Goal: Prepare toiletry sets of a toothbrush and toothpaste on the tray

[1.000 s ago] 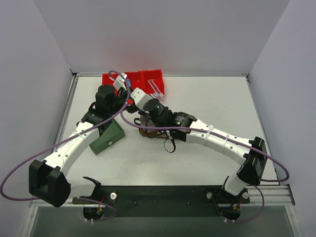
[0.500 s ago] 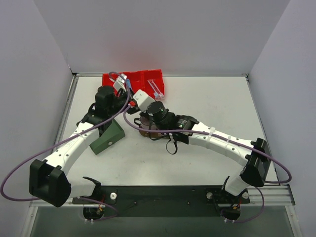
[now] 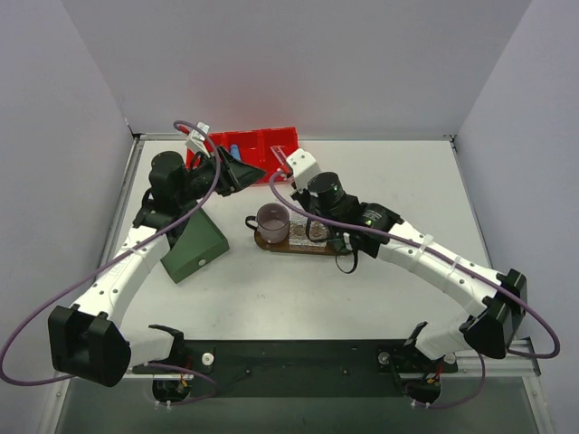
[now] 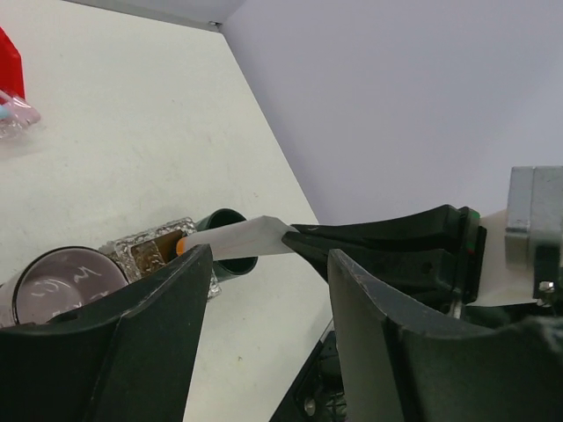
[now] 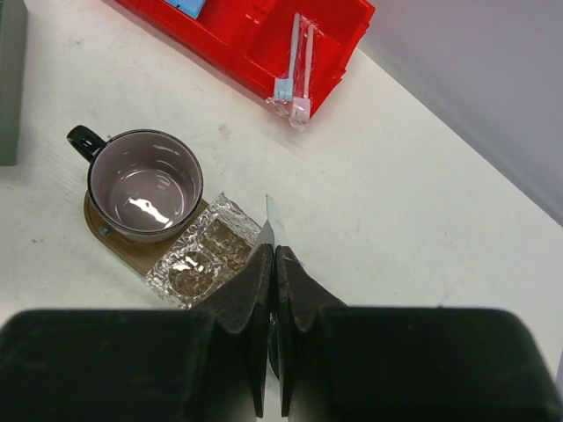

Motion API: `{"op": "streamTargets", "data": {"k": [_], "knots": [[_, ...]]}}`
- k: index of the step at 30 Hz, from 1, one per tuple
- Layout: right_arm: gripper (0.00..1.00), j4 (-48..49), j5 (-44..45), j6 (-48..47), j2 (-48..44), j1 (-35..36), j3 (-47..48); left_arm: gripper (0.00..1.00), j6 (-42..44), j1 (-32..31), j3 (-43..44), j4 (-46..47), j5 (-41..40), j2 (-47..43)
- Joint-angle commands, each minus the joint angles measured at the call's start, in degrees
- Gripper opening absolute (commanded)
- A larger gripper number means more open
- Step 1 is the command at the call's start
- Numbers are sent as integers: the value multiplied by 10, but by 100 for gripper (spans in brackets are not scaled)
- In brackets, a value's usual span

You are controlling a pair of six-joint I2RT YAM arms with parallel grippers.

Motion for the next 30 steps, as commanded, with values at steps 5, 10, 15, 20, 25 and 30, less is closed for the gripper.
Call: {"op": "streamTargets", "data": {"k": [5,10,15,20,25,30], "knots": [[0,5,-63,60,-88,-40,-17,66,71,8,23,71,43,-13],[0,5,-105,92,-121,-56,-17,66,102,-3,11,145,121,-15],[0,3,-174,133,-147,-97,-17,69,165,-37,22,125,166,-14],[0,3,-212,151,-160,-136,-26,70,237,-46,12,55,190,-35],[0,25,-203,156,-161,-139,-44,70,241,-45,-20,59,192,-52],[0,46,-195,156,-153,-138,-59,70,282,-44,-20,-12,132,-57]]}}
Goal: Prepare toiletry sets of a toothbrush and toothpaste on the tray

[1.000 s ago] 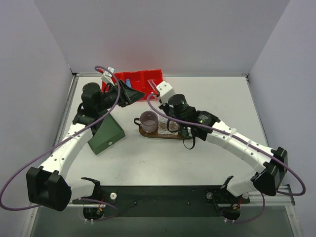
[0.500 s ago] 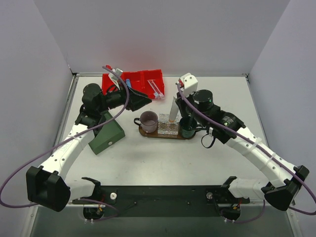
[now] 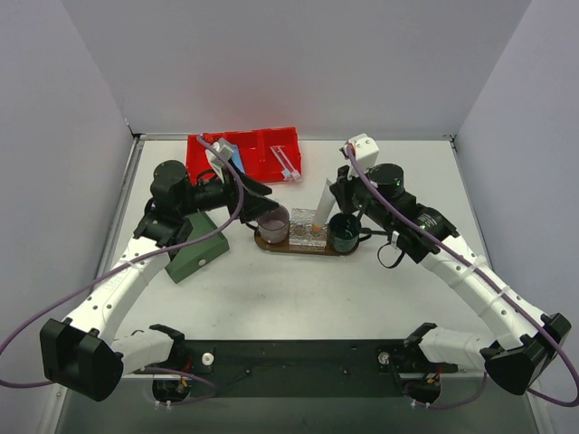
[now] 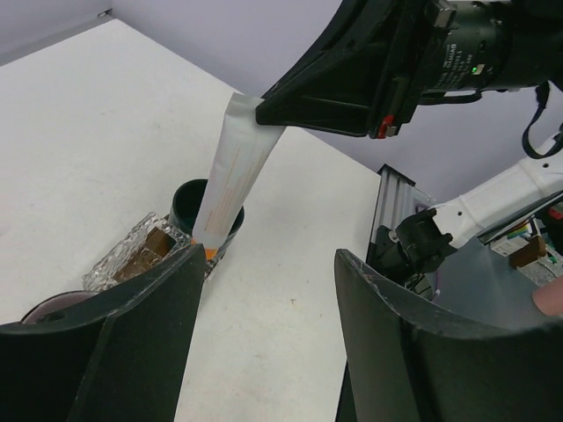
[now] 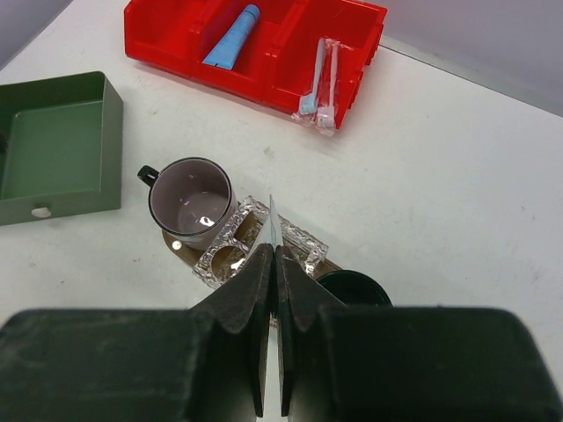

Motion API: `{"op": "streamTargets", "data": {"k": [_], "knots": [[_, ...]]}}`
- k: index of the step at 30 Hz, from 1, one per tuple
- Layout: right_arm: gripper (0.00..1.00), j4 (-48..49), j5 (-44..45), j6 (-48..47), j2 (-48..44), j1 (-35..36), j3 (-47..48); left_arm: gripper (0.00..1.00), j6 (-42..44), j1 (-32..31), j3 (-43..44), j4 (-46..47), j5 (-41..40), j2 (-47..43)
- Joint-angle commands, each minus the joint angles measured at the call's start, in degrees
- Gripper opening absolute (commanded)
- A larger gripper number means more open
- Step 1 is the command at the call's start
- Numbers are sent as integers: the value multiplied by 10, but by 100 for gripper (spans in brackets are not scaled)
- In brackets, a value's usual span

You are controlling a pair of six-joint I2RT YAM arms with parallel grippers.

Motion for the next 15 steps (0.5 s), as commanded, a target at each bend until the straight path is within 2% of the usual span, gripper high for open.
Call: {"op": "streamTargets", "data": {"k": [1,15], "knots": [[0,59,15,8,-2,3,-6,70,52,1,4,-54,-47,-13],[0,115,108,-28,33,54,-24,70,57,12,2,-72,-92,-20]]}}
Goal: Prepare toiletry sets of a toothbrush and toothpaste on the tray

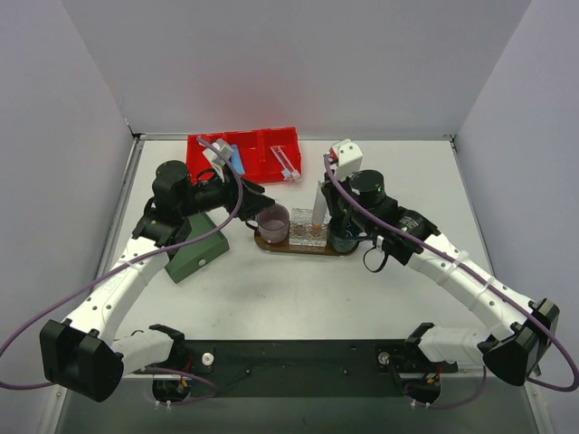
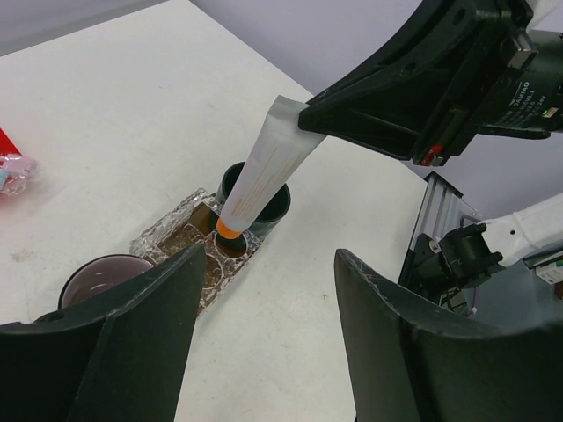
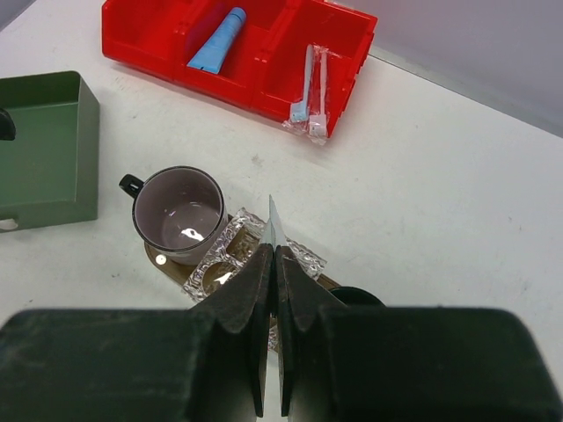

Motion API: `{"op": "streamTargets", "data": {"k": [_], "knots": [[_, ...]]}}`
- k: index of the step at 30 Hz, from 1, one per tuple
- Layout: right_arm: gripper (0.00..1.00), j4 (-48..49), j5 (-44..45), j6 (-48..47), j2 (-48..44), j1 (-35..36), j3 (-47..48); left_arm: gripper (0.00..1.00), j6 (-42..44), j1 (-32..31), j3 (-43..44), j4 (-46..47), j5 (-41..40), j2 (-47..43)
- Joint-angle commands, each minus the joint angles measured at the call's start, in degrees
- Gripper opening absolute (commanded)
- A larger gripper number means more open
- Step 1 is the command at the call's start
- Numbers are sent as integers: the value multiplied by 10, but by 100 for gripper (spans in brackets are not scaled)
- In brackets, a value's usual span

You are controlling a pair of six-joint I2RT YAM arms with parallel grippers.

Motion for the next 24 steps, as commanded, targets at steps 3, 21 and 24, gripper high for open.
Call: {"op": "streamTargets", "data": {"k": [3,21,24], "knots": [[0,75,48,-20,14,17,2,70,11,8,1,3,-19,-17],[0,116,82,-25,39,28,-12,70,8,16,-2,7,-22,-23],[0,117,84,-40,40,28,-12,70,8,16,-3,8,-22,-23]]}}
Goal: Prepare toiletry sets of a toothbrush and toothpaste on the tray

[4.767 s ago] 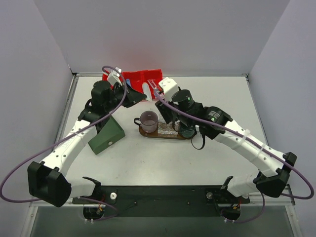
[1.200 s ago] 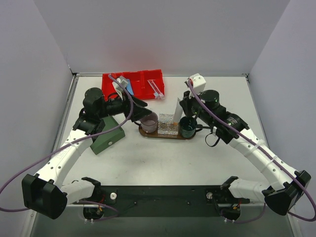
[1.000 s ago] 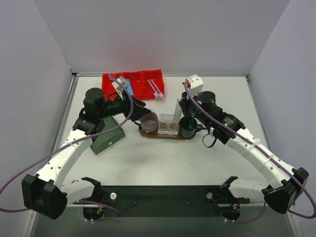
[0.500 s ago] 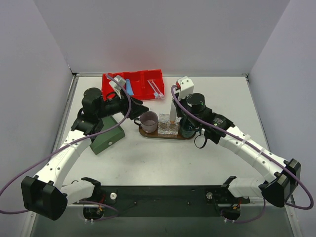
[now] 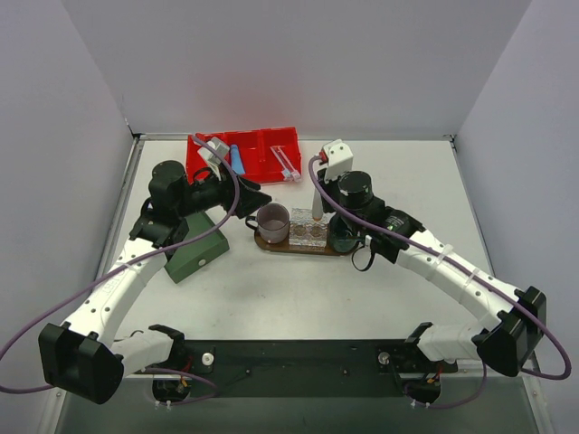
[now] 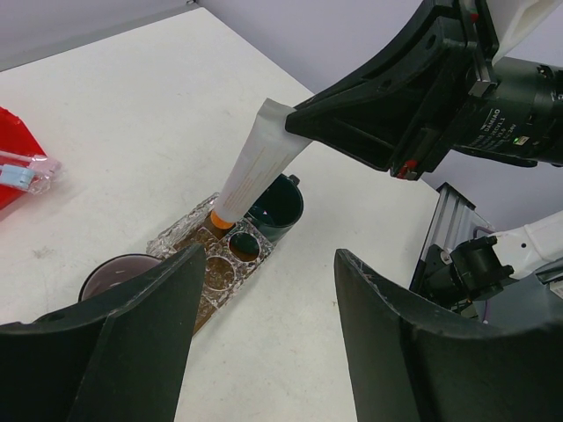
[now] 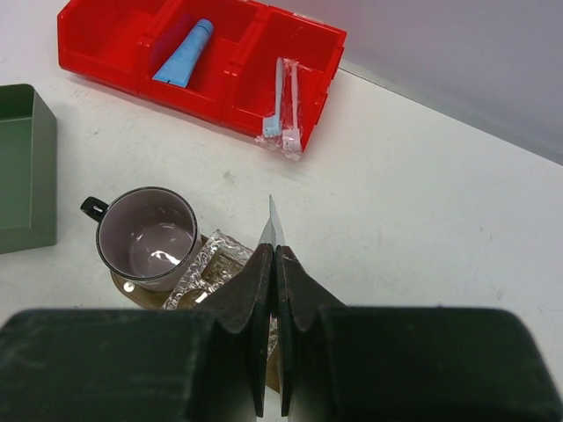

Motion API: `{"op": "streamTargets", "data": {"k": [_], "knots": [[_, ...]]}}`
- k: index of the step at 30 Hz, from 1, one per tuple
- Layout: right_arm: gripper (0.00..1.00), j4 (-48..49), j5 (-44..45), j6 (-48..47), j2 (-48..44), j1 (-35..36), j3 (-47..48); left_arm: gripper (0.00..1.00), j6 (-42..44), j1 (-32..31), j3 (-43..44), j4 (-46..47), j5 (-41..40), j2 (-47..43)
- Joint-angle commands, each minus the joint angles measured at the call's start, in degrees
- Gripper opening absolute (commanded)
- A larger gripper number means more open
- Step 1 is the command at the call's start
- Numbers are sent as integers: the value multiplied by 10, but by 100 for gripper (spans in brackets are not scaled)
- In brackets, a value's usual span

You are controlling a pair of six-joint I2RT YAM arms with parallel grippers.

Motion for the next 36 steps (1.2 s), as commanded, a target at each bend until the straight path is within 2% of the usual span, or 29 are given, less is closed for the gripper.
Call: {"op": "streamTargets", "data": {"k": [1,36], "knots": [[0,52,19,-14,3,5,-2,70,6,5,-3,11,-2,-16],[0,93,34,-6,29,9,-35,70,5,9,-3,16,0,-16]]}}
